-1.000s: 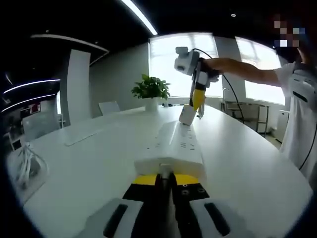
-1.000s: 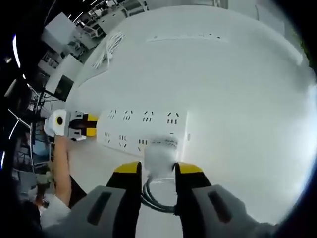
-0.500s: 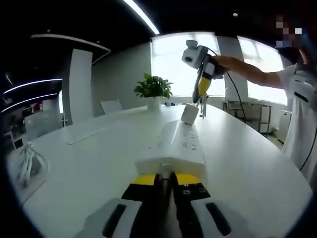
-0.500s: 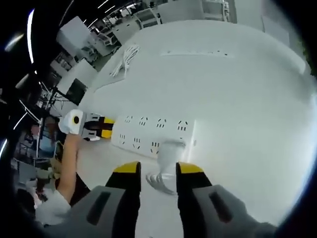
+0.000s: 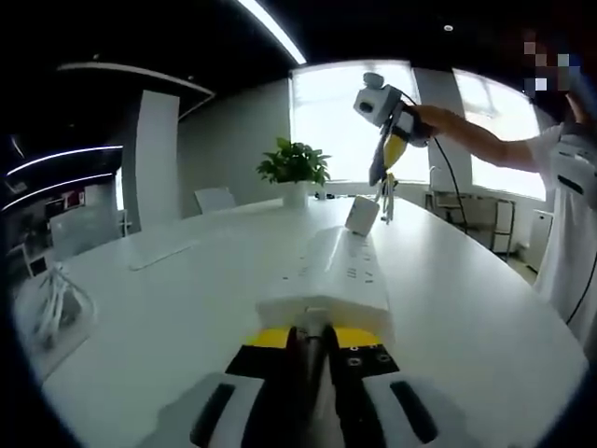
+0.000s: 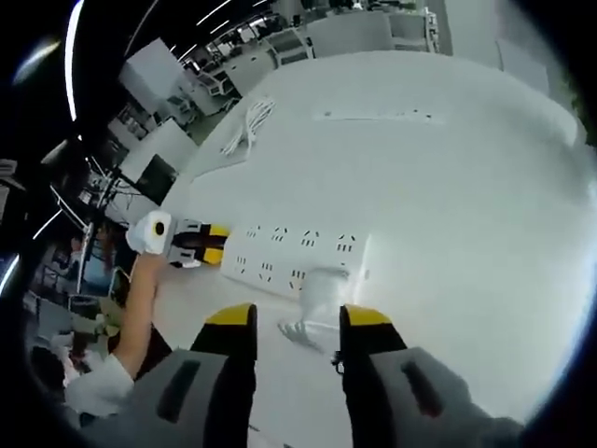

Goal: Straighten the power strip on the desk, plug the charger into it

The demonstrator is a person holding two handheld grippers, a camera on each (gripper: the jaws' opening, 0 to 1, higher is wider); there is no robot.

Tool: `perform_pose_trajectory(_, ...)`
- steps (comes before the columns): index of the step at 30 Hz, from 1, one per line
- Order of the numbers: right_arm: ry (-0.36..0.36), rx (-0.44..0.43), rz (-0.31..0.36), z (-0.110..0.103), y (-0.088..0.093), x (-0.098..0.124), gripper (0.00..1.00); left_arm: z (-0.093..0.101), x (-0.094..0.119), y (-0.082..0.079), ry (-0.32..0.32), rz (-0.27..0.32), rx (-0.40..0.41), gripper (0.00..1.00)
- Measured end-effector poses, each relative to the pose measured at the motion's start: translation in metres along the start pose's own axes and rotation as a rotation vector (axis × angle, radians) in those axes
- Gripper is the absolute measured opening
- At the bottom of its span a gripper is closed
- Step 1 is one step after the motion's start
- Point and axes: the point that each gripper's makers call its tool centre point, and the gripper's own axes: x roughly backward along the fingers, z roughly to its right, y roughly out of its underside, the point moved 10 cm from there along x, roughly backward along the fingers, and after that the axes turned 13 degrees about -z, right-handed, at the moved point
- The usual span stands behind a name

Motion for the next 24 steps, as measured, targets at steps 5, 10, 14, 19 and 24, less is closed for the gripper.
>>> perform_pose_trajectory(5, 0.009, 0.017, 0.010, 0.000, 0.005, 0.007, 0.33, -0.004, 0.000, 0.001, -0.020, 0.005, 0.047, 0.24)
perform_pose_trajectory(10, 0.015, 0.050, 0.061, 0.004, 0.002, 0.015, 0.33, -0.005, 0.000, 0.002, -0.025, 0.003, 0.059, 0.26)
perform_pose_trajectory(14, 0.008, 0.075, 0.088, 0.005, 0.002, 0.020, 0.34, -0.003, 0.000, 0.002, -0.025, 0.004, 0.061, 0.27)
perform_pose_trajectory(19, -0.008, 0.122, 0.094, 0.004, 0.007, 0.023, 0.34, -0.008, 0.007, 0.003, 0.001, 0.039, 0.125, 0.42)
perform_pose_trajectory(24, -0.004, 0.206, 0.109, 0.006, 0.015, 0.024, 0.35, -0.004, 0.010, -0.001, 0.008, 0.063, 0.154, 0.44)
